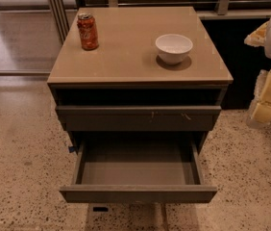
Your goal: Close middle drawer
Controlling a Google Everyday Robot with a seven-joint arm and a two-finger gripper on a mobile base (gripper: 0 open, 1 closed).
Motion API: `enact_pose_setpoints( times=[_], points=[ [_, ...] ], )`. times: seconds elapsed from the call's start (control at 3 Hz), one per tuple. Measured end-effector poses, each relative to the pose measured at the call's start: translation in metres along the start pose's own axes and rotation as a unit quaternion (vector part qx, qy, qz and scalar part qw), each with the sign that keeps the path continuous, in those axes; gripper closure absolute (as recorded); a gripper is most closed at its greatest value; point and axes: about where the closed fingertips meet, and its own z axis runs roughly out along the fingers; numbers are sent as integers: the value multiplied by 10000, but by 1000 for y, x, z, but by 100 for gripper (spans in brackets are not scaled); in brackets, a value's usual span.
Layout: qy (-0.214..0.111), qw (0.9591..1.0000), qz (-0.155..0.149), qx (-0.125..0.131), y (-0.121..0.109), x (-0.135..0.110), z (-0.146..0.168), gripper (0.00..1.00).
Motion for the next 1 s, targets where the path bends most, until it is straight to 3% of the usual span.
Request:
enact_pose_setpoints(
  times=[0.33, 0.67, 1.0],
  points=[
    [0, 10000, 0, 1, 0, 0, 0, 0],
    [-113, 9997, 11, 199, 1, -1, 0, 0],
    [-542, 9983, 176, 116, 21, 10, 37, 0]
  ],
)
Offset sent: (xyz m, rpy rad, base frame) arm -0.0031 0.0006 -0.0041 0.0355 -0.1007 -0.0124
